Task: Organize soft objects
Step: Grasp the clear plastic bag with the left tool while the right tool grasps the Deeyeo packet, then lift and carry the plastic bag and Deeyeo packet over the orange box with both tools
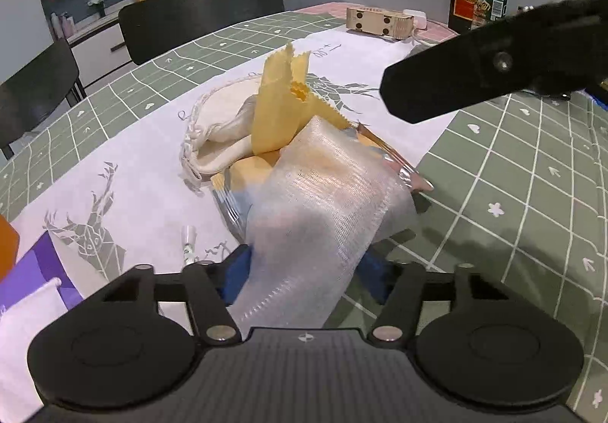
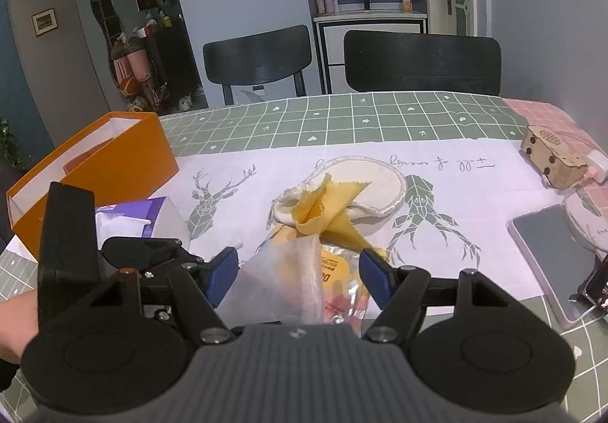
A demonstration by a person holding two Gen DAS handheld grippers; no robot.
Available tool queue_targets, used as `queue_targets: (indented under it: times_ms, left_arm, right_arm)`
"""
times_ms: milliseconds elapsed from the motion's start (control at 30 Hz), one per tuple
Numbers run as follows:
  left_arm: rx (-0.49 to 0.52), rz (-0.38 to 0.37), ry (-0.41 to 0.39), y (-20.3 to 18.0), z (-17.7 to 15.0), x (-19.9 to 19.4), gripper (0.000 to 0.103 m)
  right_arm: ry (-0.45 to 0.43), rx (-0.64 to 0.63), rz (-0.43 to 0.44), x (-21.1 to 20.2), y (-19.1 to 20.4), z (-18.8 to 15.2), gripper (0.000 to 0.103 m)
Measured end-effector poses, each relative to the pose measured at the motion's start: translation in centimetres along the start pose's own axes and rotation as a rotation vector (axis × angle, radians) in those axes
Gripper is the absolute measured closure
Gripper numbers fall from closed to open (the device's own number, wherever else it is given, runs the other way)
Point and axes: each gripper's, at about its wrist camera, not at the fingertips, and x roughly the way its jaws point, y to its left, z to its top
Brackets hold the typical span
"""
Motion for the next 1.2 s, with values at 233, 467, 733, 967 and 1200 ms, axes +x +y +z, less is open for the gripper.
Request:
queue_targets:
  times_ms: [233, 467, 733, 967, 1200]
  left_arm:
    - [-0.03, 0.019, 0.047, 0.1, 0.0, -0.6, 0.086]
    - [-0.069, 0.031, -0.021, -0.6, -1.0, -3.5, 0.098]
    - [-0.08, 0.025, -0.113, -3.6, -3.9, -8.2, 0.099]
    - [-0.187, -0.026, -0.149, -2.8, -7.6, -11.9, 0.099]
    - [-0.25, -0.028, -0.162, -2.3, -10.2, -13.9, 0.099]
  right_arm:
    - [-0.001, 0.002, -0.001, 0.0, -0.1, 0.1, 0.033]
    - [0.007, 0.016, -0.016, 0.4, -0.8, 0.1, 0.033]
    - [0.066, 0.078, -0.045, 2.4, -2.6, -0.8, 0.032]
    - [0.104, 0.212, -0.003, 4.9, -4.8, -2.0, 0.03]
    - [0.103, 0.234, 0.016, 6.5, -4.4, -2.8, 0.031]
